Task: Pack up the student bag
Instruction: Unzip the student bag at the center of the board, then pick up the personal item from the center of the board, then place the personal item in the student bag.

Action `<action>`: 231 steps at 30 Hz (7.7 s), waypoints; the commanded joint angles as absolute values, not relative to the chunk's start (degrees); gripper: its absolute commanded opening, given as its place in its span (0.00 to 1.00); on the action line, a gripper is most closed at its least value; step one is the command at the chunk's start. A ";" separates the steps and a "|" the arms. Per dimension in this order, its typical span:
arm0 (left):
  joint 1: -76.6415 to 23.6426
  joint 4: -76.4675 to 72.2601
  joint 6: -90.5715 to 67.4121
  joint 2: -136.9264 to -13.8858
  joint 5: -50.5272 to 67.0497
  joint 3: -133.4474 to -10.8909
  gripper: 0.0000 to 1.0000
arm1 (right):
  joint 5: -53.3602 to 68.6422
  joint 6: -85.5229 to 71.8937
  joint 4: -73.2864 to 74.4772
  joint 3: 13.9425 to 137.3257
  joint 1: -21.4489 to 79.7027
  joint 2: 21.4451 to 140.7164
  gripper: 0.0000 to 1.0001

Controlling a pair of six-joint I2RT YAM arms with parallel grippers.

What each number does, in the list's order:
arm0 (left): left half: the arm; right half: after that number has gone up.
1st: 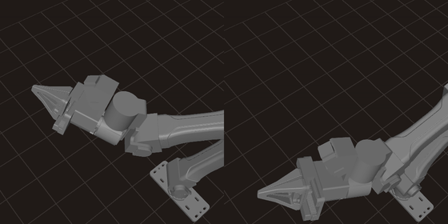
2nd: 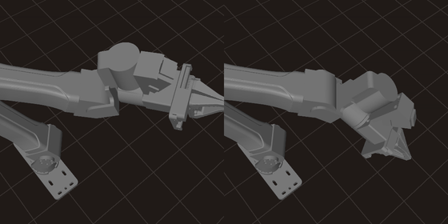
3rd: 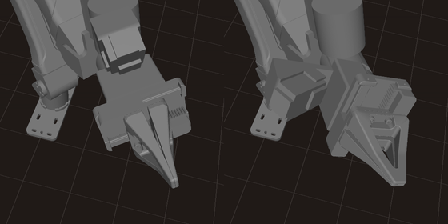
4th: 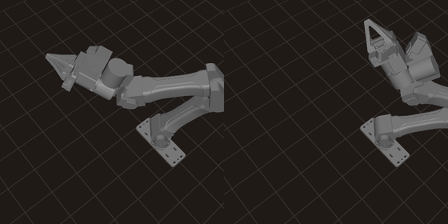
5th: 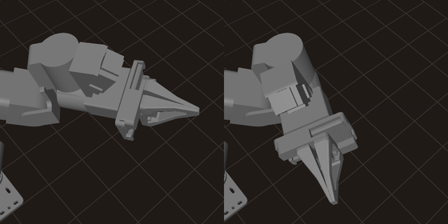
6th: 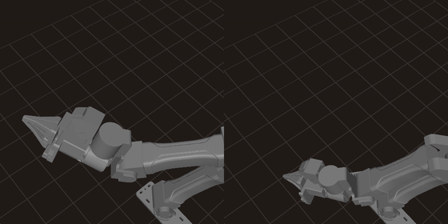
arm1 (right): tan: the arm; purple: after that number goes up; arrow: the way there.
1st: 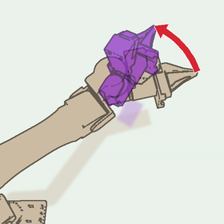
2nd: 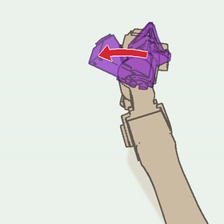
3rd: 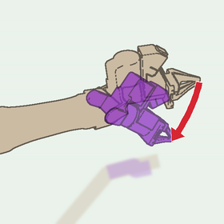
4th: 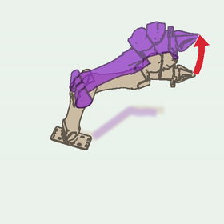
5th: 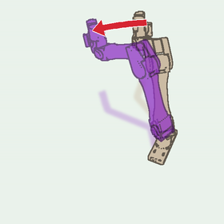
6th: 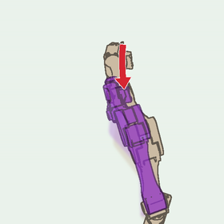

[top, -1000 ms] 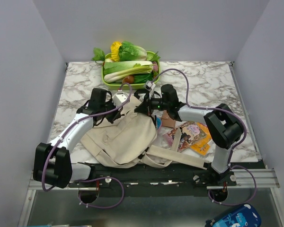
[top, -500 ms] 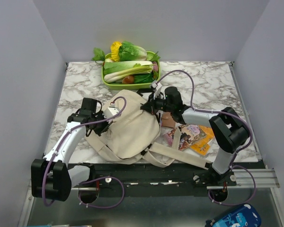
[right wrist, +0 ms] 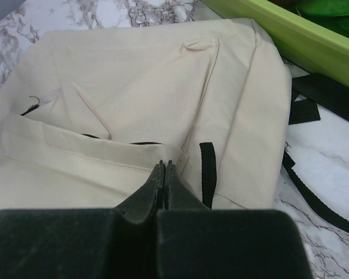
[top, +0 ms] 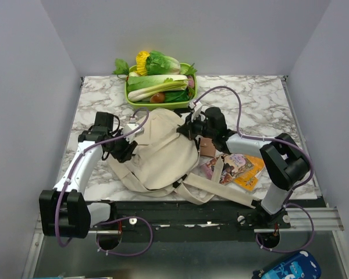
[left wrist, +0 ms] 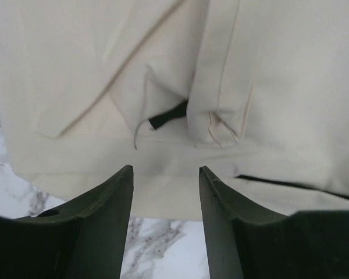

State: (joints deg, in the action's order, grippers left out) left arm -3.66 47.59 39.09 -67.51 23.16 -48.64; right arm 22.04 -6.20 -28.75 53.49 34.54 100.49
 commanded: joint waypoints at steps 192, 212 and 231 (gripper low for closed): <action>-10.11 22.94 13.80 -68.20 25.66 -52.38 0.00 | 39.21 -52.47 -10.01 82.43 41.22 120.76 0.02; -10.20 23.47 16.08 -69.35 24.79 -51.24 0.00 | 21.01 -29.92 -5.90 71.37 41.57 106.89 0.73; -10.20 23.29 15.65 -70.14 24.52 -51.77 0.00 | 13.54 -10.81 -13.79 54.31 46.14 95.18 0.20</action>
